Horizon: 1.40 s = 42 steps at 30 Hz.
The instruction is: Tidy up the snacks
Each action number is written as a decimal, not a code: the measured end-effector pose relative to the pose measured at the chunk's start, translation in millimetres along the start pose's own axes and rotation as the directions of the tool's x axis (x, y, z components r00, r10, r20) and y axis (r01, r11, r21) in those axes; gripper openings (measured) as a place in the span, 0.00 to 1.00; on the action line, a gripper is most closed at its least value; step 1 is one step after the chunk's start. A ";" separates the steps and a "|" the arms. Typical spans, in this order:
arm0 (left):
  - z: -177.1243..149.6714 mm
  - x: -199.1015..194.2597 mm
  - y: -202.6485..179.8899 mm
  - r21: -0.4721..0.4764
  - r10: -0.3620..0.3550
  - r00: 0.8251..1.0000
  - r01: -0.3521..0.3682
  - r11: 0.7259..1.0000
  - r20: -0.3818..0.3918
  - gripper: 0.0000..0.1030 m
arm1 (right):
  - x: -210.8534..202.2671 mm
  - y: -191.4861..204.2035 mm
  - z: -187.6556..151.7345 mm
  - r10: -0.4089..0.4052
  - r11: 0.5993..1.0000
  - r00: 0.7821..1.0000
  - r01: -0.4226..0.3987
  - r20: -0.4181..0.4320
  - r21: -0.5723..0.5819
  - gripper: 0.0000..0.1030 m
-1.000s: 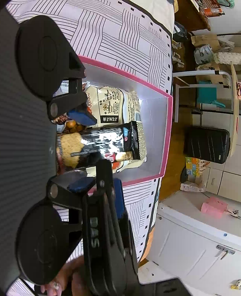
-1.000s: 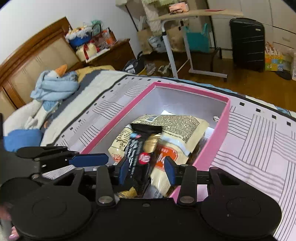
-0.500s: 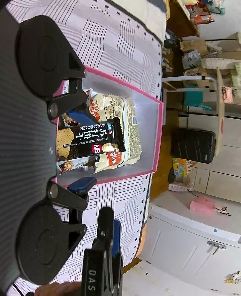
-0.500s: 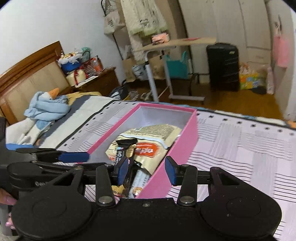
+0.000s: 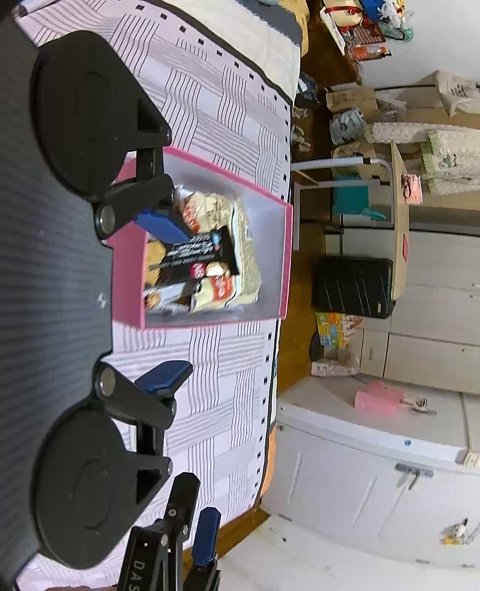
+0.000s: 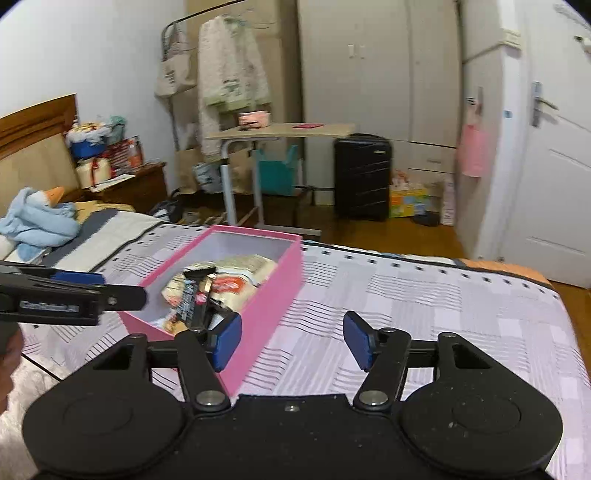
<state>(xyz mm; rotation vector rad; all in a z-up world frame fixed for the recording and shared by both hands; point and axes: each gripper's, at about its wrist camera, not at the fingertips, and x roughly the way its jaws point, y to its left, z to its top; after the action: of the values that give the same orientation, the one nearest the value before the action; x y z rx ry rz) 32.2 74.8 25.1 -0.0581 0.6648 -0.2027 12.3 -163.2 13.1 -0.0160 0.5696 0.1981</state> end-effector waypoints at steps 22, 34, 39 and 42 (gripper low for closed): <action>-32.1 -17.6 -31.6 0.065 0.007 1.000 -0.008 0.998 0.012 0.86 | -25.6 -15.8 -39.0 -0.117 0.989 0.993 0.119 -0.029 0.092 0.91; -34.6 -19.3 -35.6 0.082 0.046 0.999 -0.048 0.995 0.021 1.00 | -31.5 -14.4 -39.0 -0.236 0.967 0.968 0.243 -0.091 0.079 0.99; -32.2 -27.2 -36.7 0.089 0.056 0.998 -0.060 0.994 0.040 1.00 | -38.6 -13.1 -37.9 -0.255 0.962 0.964 0.261 -0.080 0.086 0.99; -32.0 -30.0 -39.3 0.105 0.055 0.997 -0.060 0.993 0.046 1.00 | -39.3 -14.5 -38.0 -0.259 0.960 0.963 0.265 -0.080 0.085 0.99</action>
<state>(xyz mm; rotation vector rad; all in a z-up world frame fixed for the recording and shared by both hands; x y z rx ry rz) -17.2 42.8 22.8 0.0588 0.6113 -0.1805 -37.5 -187.3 1.6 -0.0060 0.6382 -0.0887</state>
